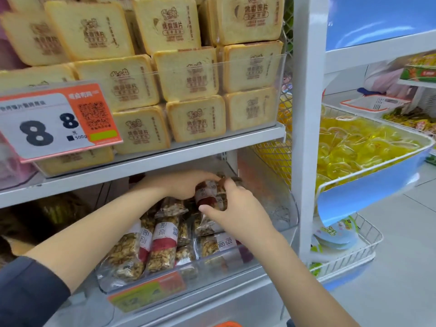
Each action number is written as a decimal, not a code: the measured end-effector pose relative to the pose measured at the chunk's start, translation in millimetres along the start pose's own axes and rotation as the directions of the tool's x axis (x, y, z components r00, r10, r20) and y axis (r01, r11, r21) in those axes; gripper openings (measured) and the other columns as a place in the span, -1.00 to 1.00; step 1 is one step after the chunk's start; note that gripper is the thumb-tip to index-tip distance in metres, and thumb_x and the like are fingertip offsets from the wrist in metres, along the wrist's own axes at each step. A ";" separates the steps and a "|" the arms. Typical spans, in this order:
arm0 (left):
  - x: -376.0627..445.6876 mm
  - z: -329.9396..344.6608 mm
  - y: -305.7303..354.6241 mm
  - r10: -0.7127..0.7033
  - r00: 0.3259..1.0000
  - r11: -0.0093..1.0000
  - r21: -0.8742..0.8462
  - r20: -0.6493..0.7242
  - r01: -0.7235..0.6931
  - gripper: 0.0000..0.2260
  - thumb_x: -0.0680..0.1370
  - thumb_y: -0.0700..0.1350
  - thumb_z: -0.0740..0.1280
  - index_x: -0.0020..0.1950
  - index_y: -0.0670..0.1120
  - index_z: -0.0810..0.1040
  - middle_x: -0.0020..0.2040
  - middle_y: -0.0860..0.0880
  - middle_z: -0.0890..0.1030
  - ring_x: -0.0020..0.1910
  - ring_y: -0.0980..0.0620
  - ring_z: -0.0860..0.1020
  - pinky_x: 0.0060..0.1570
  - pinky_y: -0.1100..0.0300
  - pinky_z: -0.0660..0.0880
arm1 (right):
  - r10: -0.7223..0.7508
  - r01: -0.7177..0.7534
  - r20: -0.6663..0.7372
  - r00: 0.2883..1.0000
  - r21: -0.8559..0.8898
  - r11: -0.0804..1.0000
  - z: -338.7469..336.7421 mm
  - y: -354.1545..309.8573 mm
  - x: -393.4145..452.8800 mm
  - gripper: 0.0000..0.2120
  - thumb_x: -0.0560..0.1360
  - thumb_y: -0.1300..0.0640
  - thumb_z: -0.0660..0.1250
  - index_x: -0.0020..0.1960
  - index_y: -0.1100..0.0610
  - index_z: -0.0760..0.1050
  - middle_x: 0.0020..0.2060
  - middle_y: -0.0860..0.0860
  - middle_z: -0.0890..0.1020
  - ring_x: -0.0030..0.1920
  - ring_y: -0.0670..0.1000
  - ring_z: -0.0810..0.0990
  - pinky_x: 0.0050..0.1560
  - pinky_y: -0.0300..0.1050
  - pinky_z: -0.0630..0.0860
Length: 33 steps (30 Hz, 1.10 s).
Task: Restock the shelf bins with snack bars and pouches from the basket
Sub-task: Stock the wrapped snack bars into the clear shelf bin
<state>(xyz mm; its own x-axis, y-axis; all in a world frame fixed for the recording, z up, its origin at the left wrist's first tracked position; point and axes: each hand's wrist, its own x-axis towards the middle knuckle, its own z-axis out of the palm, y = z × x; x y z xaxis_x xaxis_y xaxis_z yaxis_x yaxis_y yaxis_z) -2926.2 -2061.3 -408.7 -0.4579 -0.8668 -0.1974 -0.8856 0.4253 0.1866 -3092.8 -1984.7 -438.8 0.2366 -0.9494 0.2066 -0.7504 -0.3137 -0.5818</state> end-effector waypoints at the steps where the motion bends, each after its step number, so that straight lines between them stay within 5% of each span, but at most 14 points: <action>1: -4.5 -0.2 -0.6 -0.003 1.000 1.000 0.011 0.019 0.003 -0.34 0.46 -0.44 0.18 0.49 0.02 0.24 0.47 0.00 0.30 0.43 0.01 0.28 0.40 0.07 0.26 | 0.019 -0.018 0.029 0.999 -0.039 0.999 8.7 -5.9 1.8 -0.36 0.44 -0.24 0.34 0.35 0.11 0.27 0.12 0.12 0.52 0.15 0.15 0.49 0.00 0.00 0.51; 4: -8.9 5.3 -1.3 0.026 0.998 0.999 0.038 0.051 -0.028 -0.47 0.45 -0.28 0.35 0.40 -0.04 0.38 0.36 -0.02 0.43 0.34 -0.01 0.39 0.29 0.06 0.34 | 0.030 -0.026 0.029 0.999 -0.117 0.993 31.5 -15.4 9.2 -0.43 0.45 -0.04 0.37 0.34 0.18 0.27 0.09 0.18 0.55 0.15 0.22 0.50 -0.05 0.01 0.51; 8: -3.6 3.7 -3.3 0.131 0.988 0.990 0.060 -0.086 -0.126 -0.63 0.44 -0.15 0.40 0.24 -0.05 0.49 0.22 0.03 0.52 0.22 0.06 0.45 0.23 0.04 0.37 | 0.025 -0.027 -0.173 0.985 -0.011 1.000 21.4 -12.2 13.8 -0.66 0.40 0.18 0.30 0.16 0.18 0.39 -0.08 0.18 0.60 -0.01 0.22 0.54 -0.20 -0.05 0.47; 12: 21.8 -7.9 11.1 0.285 0.938 0.957 0.007 -0.196 -0.290 -0.63 0.43 -0.26 0.36 0.24 -0.12 0.52 0.16 -0.04 0.54 0.14 0.05 0.45 0.18 0.19 0.34 | 0.080 -0.028 -0.307 0.948 0.168 0.985 -10.0 5.2 8.6 -0.77 0.46 0.11 0.36 0.02 0.14 0.35 -0.10 0.13 0.61 -0.06 0.19 0.57 -0.14 0.04 0.53; 16: 71.6 1.1 23.2 0.202 0.947 0.975 0.142 -0.250 -0.170 -0.66 0.49 -0.28 0.28 0.24 -0.03 0.52 0.13 -0.03 0.46 0.13 -0.03 0.42 0.03 0.22 0.26 | 0.183 0.012 -0.558 0.809 0.329 0.944 -49.0 25.1 -3.1 -0.85 0.54 0.06 0.29 0.04 0.08 0.38 -0.15 -0.05 0.58 -0.12 -0.01 0.58 -0.13 -0.06 0.47; 19: 98.7 18.1 24.3 0.160 0.959 0.985 0.103 -0.232 -0.139 -0.85 0.56 -0.12 0.24 -0.10 0.13 0.52 0.04 0.08 0.45 0.11 0.06 0.40 0.02 0.21 0.34 | 0.132 0.049 -0.555 0.822 0.299 0.953 -56.4 32.7 -8.1 -0.91 0.55 0.12 0.26 0.04 0.05 0.39 -0.20 -0.11 0.55 -0.14 -0.06 0.58 -0.12 -0.02 0.51; 21: 106.9 28.3 21.0 0.245 0.923 0.935 0.323 -0.298 -0.144 -0.83 0.55 -0.03 0.26 -0.22 0.20 0.47 0.06 0.10 0.45 0.09 0.09 0.42 0.14 0.13 0.36 | 0.064 0.059 -0.524 0.849 0.215 0.975 -52.5 37.5 -5.8 -0.89 0.55 0.12 0.26 0.06 0.04 0.38 -0.12 -0.03 0.58 -0.08 0.03 0.59 -0.09 0.03 0.52; 25: 107.9 32.5 8.8 0.178 0.938 0.974 0.186 -0.299 -0.126 -0.85 0.55 -0.14 0.24 -0.08 0.14 0.47 -0.05 0.06 0.57 -0.07 0.04 0.55 0.02 0.04 0.53 | 0.089 0.081 -0.528 0.844 0.289 0.954 -56.3 41.7 -1.8 -0.89 0.54 0.17 0.26 0.05 0.05 0.41 -0.17 -0.12 0.56 -0.09 -0.02 0.59 -0.05 0.06 0.54; 28: 93.3 25.0 11.4 0.065 0.967 0.998 0.026 -0.245 -0.060 -0.61 0.54 -0.30 0.13 0.19 0.10 0.52 0.09 0.03 0.59 -0.05 0.01 0.57 -0.03 0.00 0.55 | 0.120 0.107 -0.523 0.844 0.383 0.918 -58.6 39.4 -3.6 -0.89 0.53 0.22 0.26 0.02 0.05 0.43 -0.19 -0.23 0.53 -0.11 -0.17 0.57 0.00 -0.03 0.55; 33: 71.1 18.7 35.0 -0.084 0.996 0.988 0.128 -0.003 0.083 -0.44 0.54 -0.41 0.01 0.41 0.04 0.40 0.27 -0.06 0.52 -0.27 0.00 0.51 -0.26 0.13 0.49 | 0.160 0.088 -0.528 0.834 0.414 0.906 -55.4 35.0 -2.5 -0.88 0.53 0.26 0.25 0.00 0.07 0.43 -0.18 -0.20 0.52 -0.11 -0.24 0.54 -0.01 -0.12 0.52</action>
<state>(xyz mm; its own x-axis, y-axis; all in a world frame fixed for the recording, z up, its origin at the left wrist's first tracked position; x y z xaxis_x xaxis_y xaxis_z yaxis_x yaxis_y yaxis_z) -2991.2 -2103.2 -434.1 -0.3820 -0.9001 -0.2094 -0.9233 0.3815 0.0446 -3153.8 -1992.4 -416.1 -0.2488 -0.8329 0.4944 -0.4032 -0.3751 -0.8347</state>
